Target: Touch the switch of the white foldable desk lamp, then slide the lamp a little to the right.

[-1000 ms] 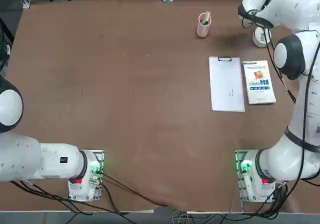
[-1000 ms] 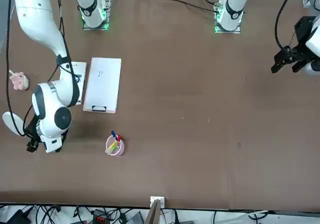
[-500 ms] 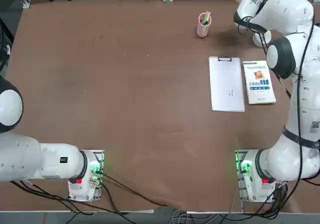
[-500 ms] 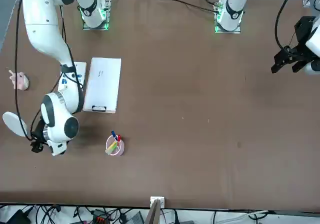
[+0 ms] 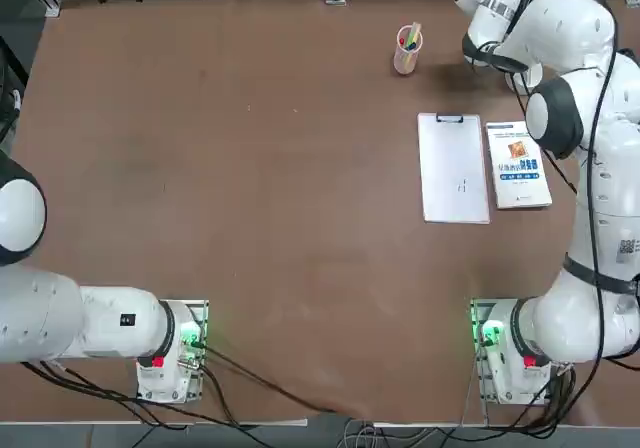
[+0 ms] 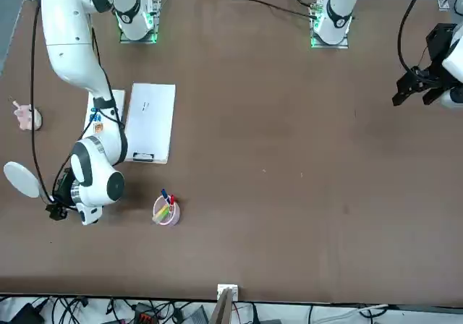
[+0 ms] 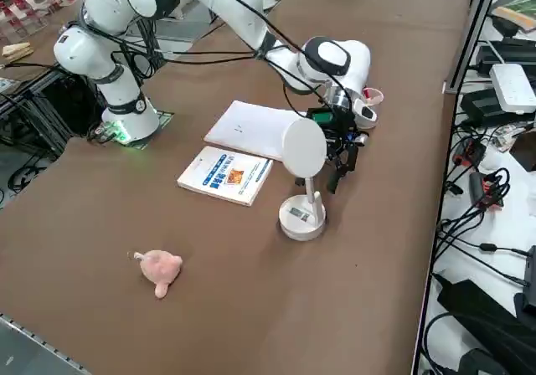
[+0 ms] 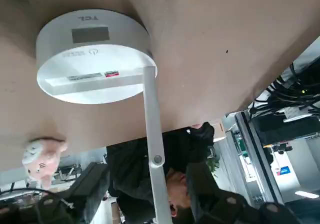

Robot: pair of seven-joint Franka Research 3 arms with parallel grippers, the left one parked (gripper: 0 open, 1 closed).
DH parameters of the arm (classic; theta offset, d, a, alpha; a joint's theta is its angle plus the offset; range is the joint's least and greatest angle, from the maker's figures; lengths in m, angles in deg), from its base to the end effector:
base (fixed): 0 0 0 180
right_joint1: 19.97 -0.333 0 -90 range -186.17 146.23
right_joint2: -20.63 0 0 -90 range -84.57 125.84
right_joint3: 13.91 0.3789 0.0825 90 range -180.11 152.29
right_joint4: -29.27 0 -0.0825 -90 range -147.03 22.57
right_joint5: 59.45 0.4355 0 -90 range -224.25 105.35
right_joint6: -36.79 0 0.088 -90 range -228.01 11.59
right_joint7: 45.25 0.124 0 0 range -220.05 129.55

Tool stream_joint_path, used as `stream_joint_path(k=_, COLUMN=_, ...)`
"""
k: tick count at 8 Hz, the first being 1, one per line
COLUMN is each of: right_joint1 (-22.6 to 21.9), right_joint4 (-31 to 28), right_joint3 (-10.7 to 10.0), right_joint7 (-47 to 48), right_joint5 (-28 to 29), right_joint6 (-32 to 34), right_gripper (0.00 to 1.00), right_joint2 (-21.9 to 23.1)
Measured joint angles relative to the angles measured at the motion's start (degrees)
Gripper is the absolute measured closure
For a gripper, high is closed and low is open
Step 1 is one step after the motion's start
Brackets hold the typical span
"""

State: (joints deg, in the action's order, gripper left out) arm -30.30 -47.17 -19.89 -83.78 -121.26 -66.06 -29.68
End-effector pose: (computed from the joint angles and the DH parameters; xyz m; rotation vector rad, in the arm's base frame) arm 0.8111 -0.0068 0.2205 1.6927 1.2625 -0.7880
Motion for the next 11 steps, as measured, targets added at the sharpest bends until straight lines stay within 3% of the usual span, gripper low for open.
stream_joint_path(k=2, right_joint1=0.22, right_joint4=0.1, right_joint3=-0.1, right_joint7=1.26, right_joint5=-0.09, right_joint6=0.02, right_gripper=0.08, right_joint2=-0.67)
stream_joint_path(k=5, right_joint1=0.71, right_joint4=0.98, right_joint3=-0.24, right_joint7=2.2, right_joint5=-0.95, right_joint6=-0.07, right_gripper=0.38, right_joint2=-1.95)
stream_joint_path(k=6, right_joint1=0.7, right_joint4=1.14, right_joint3=-0.24, right_joint7=2.79, right_joint5=-1.01, right_joint6=-0.14, right_gripper=0.54, right_joint2=-2.01)
stream_joint_path(k=7, right_joint1=0.7, right_joint4=1.3, right_joint3=-0.24, right_joint7=3.6, right_joint5=-1.02, right_joint6=-0.15, right_gripper=0.59, right_joint2=-2.01)
stream_joint_path(k=8, right_joint1=0.69, right_joint4=1.52, right_joint3=-0.24, right_joint7=4.58, right_joint5=-1.25, right_joint6=-0.25, right_gripper=0.81, right_joint2=-2.01)
stream_joint_path(k=11, right_joint1=0.7, right_joint4=2.16, right_joint3=-0.24, right_joint7=5.17, right_joint5=-1.25, right_joint6=-0.2, right_gripper=0.85, right_joint2=-2.02)
